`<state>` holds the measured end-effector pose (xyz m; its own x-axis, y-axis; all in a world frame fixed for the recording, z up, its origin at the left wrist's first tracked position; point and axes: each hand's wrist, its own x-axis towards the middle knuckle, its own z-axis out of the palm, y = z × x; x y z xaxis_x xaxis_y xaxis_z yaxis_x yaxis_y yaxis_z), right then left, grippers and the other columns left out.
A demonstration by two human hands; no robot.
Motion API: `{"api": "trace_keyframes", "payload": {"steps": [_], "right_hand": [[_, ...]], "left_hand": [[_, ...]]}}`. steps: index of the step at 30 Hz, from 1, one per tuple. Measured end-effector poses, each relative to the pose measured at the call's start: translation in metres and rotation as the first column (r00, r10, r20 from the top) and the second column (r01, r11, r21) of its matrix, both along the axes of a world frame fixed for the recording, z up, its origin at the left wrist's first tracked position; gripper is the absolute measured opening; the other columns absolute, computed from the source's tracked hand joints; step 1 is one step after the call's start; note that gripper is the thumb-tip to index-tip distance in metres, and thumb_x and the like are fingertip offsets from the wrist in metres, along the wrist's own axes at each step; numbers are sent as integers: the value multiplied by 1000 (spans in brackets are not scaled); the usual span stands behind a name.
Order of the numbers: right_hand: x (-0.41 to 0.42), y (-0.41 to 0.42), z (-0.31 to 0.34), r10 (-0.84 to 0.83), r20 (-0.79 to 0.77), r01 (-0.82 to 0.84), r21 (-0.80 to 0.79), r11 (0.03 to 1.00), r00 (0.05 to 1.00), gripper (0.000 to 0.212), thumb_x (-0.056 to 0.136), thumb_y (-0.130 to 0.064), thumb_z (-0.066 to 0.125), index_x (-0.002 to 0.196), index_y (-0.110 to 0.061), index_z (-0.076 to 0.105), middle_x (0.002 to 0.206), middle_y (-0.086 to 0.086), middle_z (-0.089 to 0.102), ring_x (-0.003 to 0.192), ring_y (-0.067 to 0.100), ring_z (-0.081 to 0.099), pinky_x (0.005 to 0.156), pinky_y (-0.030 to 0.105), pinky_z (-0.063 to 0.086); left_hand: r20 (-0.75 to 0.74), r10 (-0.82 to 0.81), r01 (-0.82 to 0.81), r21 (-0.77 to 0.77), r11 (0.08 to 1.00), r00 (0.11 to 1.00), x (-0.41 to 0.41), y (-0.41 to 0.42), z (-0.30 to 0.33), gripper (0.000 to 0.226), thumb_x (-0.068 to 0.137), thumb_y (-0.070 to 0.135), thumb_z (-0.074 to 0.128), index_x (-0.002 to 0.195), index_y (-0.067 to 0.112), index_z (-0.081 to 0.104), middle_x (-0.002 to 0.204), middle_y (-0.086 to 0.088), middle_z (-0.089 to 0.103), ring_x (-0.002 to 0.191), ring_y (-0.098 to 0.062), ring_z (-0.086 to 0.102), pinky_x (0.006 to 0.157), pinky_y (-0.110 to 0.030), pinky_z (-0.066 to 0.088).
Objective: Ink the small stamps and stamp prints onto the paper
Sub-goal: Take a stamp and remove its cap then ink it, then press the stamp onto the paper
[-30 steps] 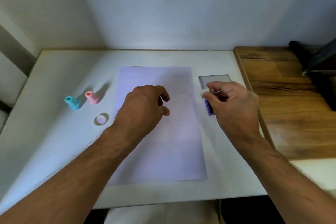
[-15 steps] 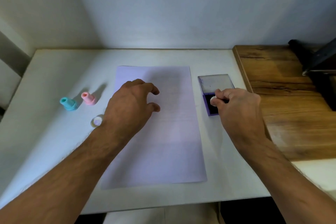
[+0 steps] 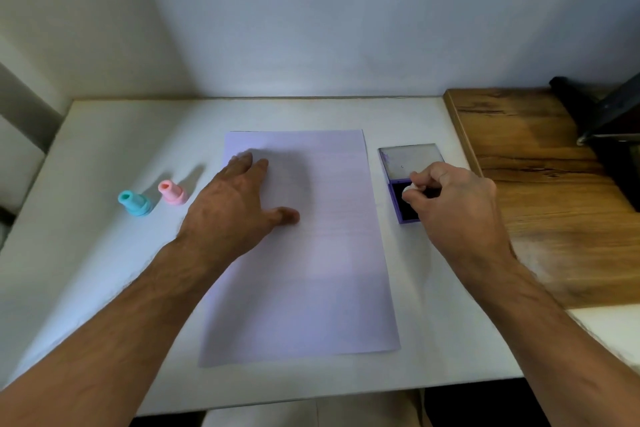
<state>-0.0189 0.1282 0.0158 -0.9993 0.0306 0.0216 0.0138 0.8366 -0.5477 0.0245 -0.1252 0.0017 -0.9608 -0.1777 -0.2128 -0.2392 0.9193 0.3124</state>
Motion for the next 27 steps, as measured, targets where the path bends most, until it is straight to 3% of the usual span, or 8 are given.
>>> {"api": "trace_keyframes", "payload": {"steps": [7, 10, 11, 14, 17, 19, 23, 27], "right_hand": [[-3, -8, 19, -2, 15, 2, 18, 1000, 1000, 18, 85, -26, 73, 102, -19, 72, 93, -3, 71, 76, 9, 63, 71, 21, 53], [6, -37, 38, 17, -38, -26, -237, 971, 999, 16, 81, -25, 77, 96, -26, 72, 84, -13, 72, 67, 4, 68, 62, 18, 55], [9, -52, 39, 23, 18, -13, -456, 890, 1000, 16, 80, -19, 77, 95, -22, 73, 81, -9, 73, 67, 6, 69, 62, 21, 57], [16, -100, 28, 174, 320, 244, -904, 352, 931, 10, 85, -1, 68, 93, -5, 72, 74, 9, 72, 64, 22, 67, 62, 30, 60], [11, -136, 17, 333, 464, 528, -839, -133, 821, 14, 84, -4, 64, 96, 2, 68, 82, 15, 72, 69, 21, 70, 63, 28, 61], [5, -151, 11, 396, 461, 595, -722, -354, 794, 16, 83, -6, 62, 96, 3, 64, 84, 16, 73, 70, 21, 73, 61, 27, 61], [-2, -174, 1, 423, 415, 587, -654, -476, 805, 17, 97, -6, 51, 98, 6, 63, 82, 15, 75, 72, 21, 75, 56, 25, 60], [-6, -185, 0, 412, 383, 553, -691, -466, 827, 16, 88, -6, 58, 96, 5, 65, 80, 14, 75, 71, 20, 74, 57, 24, 60]], "left_hand": [[0, -32, 32, -61, 998, 999, 4, -1, 7, 89, 79, 66, 59, 150, 21, 31, 159, 3, 25, 142, -19, 30, 112, -33, 28], [-51, -30, 25, -80, 996, 998, 3, -3, 10, 79, 78, 60, 64, 139, 14, 44, 143, -2, 48, 127, -24, 45, 101, -34, 38], [-69, -28, 21, -87, 996, 997, 3, -5, 12, 78, 78, 59, 66, 138, 13, 45, 141, -3, 49, 125, -25, 46, 100, -34, 38], [-50, -8, 3, -94, 996, 999, 0, -11, 11, 83, 77, 56, 68, 141, 11, 41, 146, -6, 44, 130, -25, 41, 105, -32, 33], [-51, -16, 10, -115, 993, 999, -4, -16, 8, 66, 72, 60, 69, 119, 14, 56, 126, -5, 56, 116, -24, 49, 94, -31, 39], [-73, -24, 15, -134, 991, 997, -4, -16, 7, 58, 69, 62, 69, 103, 16, 59, 110, -1, 59, 107, -23, 52, 84, -30, 39], [-129, -41, 23, -141, 990, 991, -5, -17, 5, 42, 77, 54, 62, 104, 21, 60, 103, 1, 59, 100, -19, 52, 72, -25, 31], [-127, -35, 19, -125, 992, 991, -2, -22, 6, 48, 81, 52, 62, 116, 20, 57, 117, -2, 58, 111, -20, 51, 89, -27, 41]]}}
